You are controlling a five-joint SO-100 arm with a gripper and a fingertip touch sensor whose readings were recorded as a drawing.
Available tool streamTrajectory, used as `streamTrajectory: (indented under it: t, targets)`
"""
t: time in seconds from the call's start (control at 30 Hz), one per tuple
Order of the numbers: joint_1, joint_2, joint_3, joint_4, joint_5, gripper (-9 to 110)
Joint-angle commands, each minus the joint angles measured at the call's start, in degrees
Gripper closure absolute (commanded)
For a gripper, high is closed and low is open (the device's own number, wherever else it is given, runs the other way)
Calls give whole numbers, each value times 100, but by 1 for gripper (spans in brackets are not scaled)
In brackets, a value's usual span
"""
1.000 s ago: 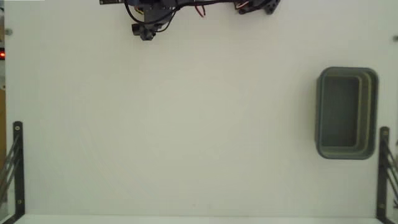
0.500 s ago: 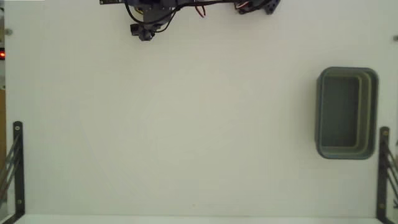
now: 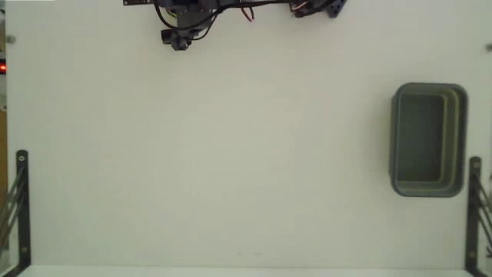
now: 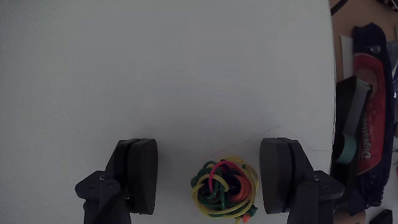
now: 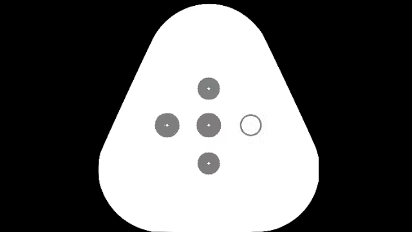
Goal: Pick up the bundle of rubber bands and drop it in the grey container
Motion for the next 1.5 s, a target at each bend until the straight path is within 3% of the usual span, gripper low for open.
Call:
streamTrajectory:
  t: [0.0,1.47]
  targets:
    - [87,92,-12,25,0,-4]
    - [87,92,-12,25,0,7]
